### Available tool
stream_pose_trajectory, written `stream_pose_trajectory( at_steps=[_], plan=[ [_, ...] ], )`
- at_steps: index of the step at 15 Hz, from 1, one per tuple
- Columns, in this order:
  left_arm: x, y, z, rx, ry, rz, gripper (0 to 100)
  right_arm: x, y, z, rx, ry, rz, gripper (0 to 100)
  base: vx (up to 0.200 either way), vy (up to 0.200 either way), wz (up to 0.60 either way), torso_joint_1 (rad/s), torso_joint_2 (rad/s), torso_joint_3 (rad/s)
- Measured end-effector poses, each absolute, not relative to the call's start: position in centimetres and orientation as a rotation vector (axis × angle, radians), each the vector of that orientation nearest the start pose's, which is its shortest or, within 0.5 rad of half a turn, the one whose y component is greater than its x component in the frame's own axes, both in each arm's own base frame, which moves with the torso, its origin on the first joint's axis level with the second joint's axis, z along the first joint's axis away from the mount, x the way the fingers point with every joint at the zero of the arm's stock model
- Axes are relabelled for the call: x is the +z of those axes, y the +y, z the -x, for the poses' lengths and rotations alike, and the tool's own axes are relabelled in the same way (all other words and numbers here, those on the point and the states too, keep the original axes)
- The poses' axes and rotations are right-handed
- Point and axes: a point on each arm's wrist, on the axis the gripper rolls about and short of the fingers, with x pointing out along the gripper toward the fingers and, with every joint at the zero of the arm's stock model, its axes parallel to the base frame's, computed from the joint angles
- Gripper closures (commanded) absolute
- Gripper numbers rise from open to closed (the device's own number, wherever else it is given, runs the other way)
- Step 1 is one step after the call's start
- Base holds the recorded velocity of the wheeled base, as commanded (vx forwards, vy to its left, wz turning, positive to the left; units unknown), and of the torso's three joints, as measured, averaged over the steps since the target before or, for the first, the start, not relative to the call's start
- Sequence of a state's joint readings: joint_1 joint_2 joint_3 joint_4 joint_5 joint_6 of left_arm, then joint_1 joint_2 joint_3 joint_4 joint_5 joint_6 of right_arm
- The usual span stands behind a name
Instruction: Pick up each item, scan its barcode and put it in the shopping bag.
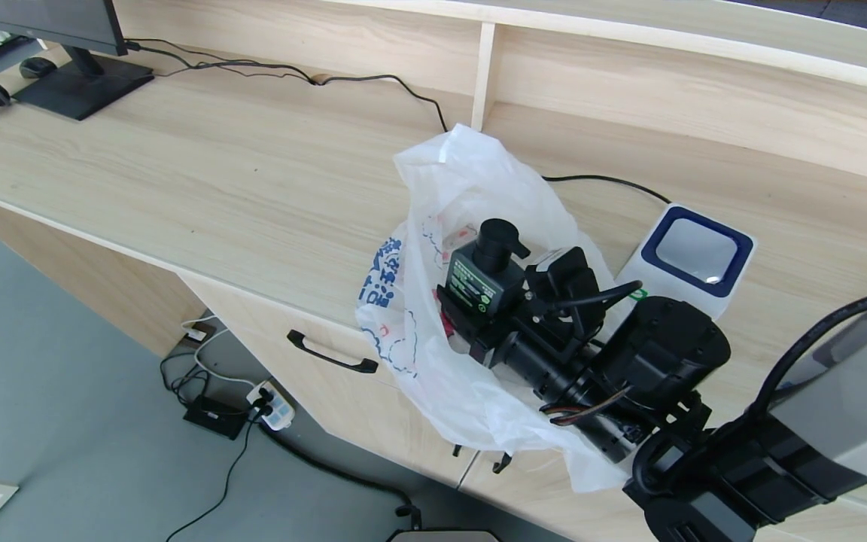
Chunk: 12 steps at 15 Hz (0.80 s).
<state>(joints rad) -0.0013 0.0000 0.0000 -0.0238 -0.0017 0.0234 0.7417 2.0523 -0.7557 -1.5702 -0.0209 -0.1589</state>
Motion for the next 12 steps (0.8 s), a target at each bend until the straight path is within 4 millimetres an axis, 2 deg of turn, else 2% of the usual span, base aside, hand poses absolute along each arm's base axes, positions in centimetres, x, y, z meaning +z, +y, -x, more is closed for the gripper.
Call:
stream_pose_trajectory(
  at_steps=[3, 7, 12],
  plan=[
    [7.8, 0.0, 2.3, -0.003, -0.024, -0.022, 0, 15.0, 23.9, -26.5, 0.685, -0.327, 0.042, 0, 0.0, 0.0, 0.0, 0.0, 0.0, 0.0],
    [7.8, 0.0, 2.3, -0.002, -0.024, -0.013, 0, 16.2, 23.1, -25.7, 0.689, -0.333, -0.008, 0, 0.0, 0.0, 0.0, 0.0, 0.0, 0.0],
    [7.8, 0.0, 2.3, 0.0, -0.027, 0.01, 0, 18.9, 21.8, -24.4, 0.664, -0.409, -0.021, 0, 0.0, 0.0, 0.0, 0.0, 0.0, 0.0]
  ],
)
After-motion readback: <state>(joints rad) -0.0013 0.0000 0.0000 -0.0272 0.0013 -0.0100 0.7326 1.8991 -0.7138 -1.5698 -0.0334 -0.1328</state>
